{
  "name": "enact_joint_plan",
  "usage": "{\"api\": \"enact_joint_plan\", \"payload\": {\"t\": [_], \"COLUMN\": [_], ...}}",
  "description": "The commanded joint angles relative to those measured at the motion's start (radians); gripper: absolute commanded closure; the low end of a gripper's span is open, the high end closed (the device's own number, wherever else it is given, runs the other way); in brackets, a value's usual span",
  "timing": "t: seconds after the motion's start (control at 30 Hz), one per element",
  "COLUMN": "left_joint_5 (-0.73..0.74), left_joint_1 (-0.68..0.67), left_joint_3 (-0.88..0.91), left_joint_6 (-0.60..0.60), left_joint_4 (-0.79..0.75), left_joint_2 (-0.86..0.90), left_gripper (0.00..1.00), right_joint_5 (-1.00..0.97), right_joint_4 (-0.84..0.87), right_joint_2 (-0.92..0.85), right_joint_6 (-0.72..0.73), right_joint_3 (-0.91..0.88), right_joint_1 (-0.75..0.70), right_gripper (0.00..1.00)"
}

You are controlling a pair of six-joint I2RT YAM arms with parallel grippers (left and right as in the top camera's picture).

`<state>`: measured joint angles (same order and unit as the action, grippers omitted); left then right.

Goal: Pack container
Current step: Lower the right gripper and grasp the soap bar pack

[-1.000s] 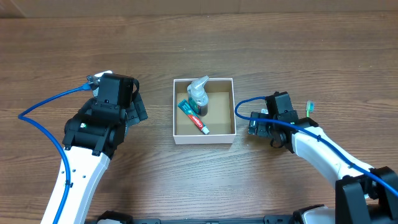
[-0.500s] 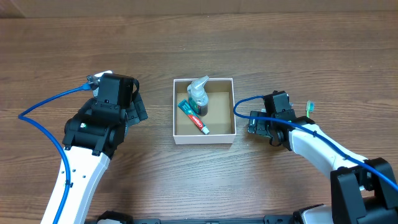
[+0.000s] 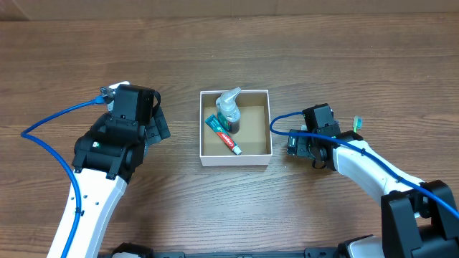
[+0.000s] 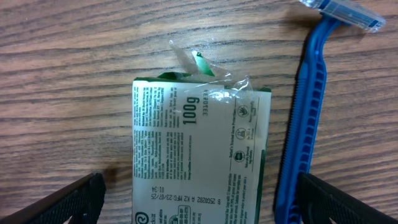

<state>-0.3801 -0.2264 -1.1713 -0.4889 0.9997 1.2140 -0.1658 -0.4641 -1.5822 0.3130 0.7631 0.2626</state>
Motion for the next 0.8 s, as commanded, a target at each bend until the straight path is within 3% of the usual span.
{"api": "enact_joint_plan", "payload": {"t": [0.0,0.23,0.77], "left_joint_5": [-0.019,-0.019,-0.019], "left_joint_1": [0.004,0.004,0.004], "left_joint_3": [-0.015,-0.015,-0.015], "left_joint_6": [0.021,0.021,0.021], "left_joint_4": [-0.002,-0.002,-0.002], "left_joint_2": [0.003,0.003,0.003], "left_gripper": [0.00,0.00,0.00], "right_joint_5": [-0.017,-0.104,-0.098], "right_joint_4": [0.008,-0.003,0.014], "right_joint_2": [-0.001,0.000,0.034], "right_joint_6": [-0.017,0.002,-0.025], "right_joint_3": [0.017,0.018,0.016], "right_joint_1": [0.015,0.026,0.112], "right_gripper": [0.00,0.00,0.00]}}
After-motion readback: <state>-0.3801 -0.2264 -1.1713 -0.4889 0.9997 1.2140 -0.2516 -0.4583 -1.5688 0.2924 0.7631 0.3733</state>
